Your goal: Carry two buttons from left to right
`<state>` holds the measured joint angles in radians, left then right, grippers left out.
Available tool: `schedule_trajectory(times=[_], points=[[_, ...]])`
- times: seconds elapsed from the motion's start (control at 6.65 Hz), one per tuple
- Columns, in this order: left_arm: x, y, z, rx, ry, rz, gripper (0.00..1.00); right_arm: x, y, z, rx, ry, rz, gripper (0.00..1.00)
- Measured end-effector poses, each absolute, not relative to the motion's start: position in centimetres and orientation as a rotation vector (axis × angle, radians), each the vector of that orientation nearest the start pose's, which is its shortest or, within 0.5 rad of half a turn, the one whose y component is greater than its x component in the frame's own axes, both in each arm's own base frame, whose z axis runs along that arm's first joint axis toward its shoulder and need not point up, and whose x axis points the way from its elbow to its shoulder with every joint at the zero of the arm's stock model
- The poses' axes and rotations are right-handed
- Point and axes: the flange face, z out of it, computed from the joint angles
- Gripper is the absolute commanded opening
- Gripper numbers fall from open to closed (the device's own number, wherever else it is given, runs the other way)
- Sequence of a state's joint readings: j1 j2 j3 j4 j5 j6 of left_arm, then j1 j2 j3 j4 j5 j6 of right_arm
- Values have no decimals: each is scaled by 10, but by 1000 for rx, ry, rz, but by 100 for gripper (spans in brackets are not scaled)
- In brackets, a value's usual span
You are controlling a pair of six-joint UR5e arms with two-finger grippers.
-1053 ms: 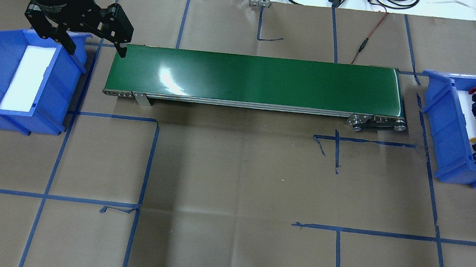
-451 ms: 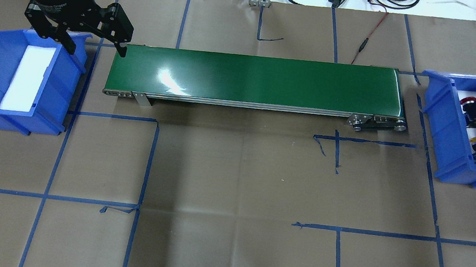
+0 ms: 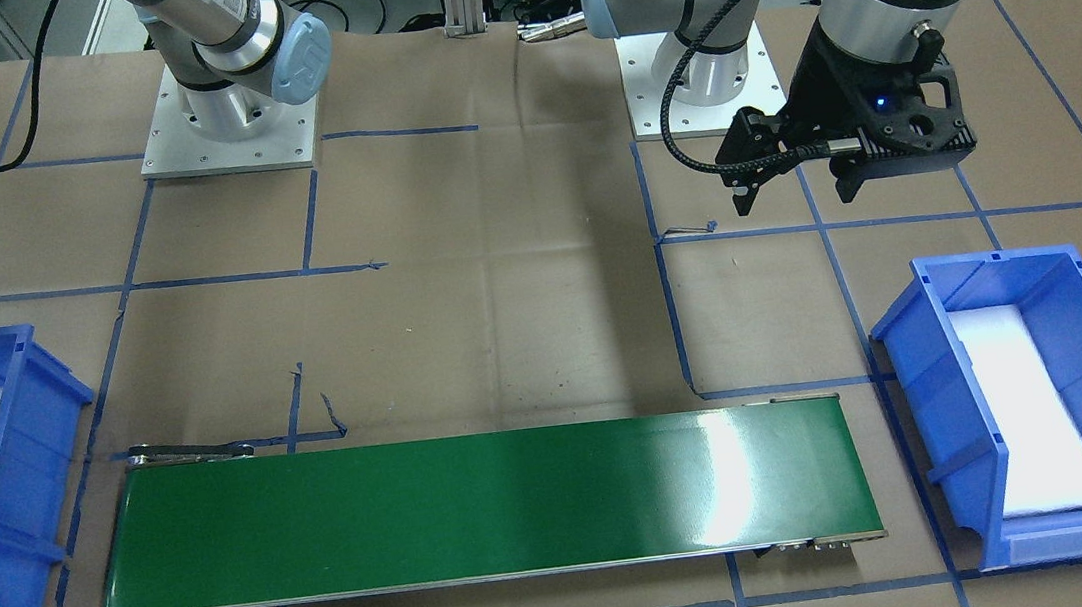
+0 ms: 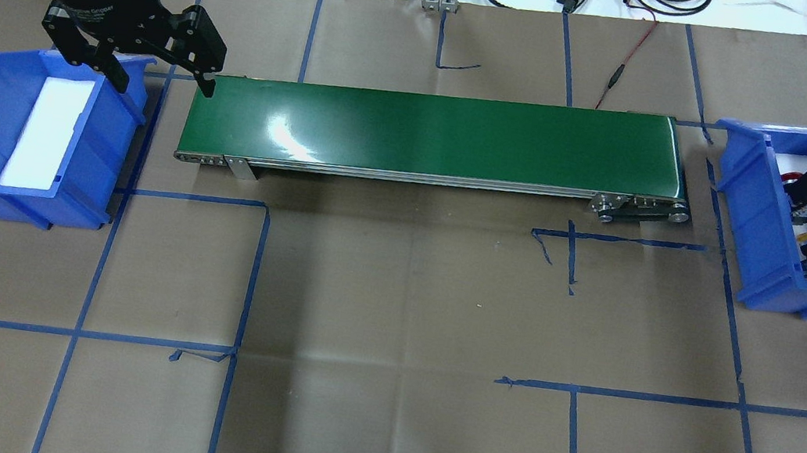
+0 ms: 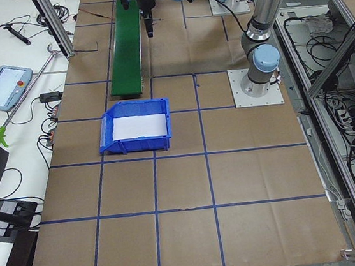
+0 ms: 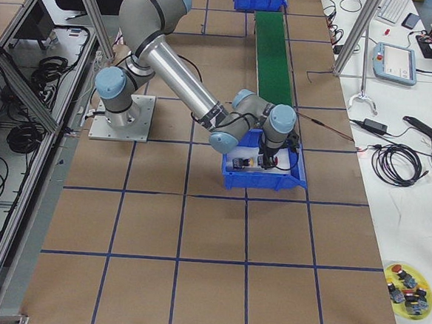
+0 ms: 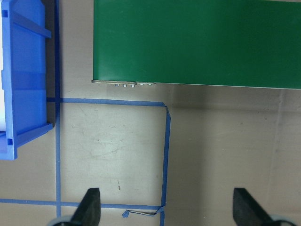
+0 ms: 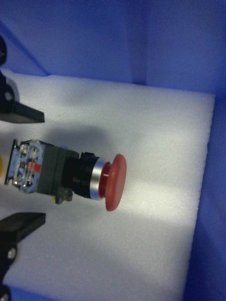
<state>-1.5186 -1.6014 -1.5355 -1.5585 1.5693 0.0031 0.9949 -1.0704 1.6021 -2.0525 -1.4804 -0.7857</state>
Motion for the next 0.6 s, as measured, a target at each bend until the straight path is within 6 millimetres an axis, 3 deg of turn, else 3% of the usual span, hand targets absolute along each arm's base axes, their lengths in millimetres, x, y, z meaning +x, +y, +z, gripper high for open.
schedule_trajectory(times=[0.3, 0.6], points=[[-107, -513, 491, -77, 3142, -27, 100, -228, -613, 241, -310, 3033, -40, 100], [-107, -513, 491, -77, 3142, -27, 100, -227, -617, 282, -316, 3073, -121, 100]])
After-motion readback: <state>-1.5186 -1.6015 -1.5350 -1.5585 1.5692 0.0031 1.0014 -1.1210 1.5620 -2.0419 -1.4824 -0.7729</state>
